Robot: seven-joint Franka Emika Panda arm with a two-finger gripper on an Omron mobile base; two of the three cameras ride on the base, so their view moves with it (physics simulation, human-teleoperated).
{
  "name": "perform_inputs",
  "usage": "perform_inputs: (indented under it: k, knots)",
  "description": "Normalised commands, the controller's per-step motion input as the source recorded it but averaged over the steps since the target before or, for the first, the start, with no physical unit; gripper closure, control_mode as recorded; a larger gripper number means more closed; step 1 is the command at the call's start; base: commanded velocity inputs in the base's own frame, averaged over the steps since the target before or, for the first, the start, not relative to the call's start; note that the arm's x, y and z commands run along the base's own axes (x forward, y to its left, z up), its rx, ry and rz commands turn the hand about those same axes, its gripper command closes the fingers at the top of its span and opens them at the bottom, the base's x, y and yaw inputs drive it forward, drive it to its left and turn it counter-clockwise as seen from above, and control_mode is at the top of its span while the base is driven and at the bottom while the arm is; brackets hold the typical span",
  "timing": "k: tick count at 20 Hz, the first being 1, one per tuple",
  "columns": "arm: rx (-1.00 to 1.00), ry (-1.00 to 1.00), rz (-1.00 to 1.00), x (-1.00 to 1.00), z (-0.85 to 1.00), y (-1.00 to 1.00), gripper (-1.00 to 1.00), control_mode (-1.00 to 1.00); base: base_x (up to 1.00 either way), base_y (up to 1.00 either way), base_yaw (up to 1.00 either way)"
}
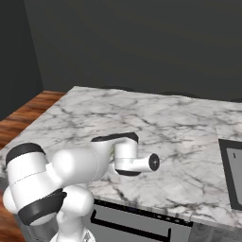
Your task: Pick the candle and candle from the dining table and place them in the open cabinet. Close the cabinet after placing the objects.
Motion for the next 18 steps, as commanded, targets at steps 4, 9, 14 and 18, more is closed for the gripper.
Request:
perform_inputs:
  k: [4, 9, 14, 18]
  knots:
    - [0.00, 0.06, 0.00, 0.01, -0.03, 0.08, -1.00, -1.00, 0.00, 0.00, 0.00]
    - [0.00, 0.05, 0.00, 0.01, -0.03, 0.00, -1.00, -1.00, 0.00, 0.00, 0.00]
    - [0.01, 0.01, 0.00, 0.00, 0.00, 0.01, -1.00, -1.00, 0.00, 0.00, 0.00]
    - [0.01, 0.00, 0.00, 0.00, -0.02, 0.09, -1.00, -1.00, 0.00, 0.00, 0.00]
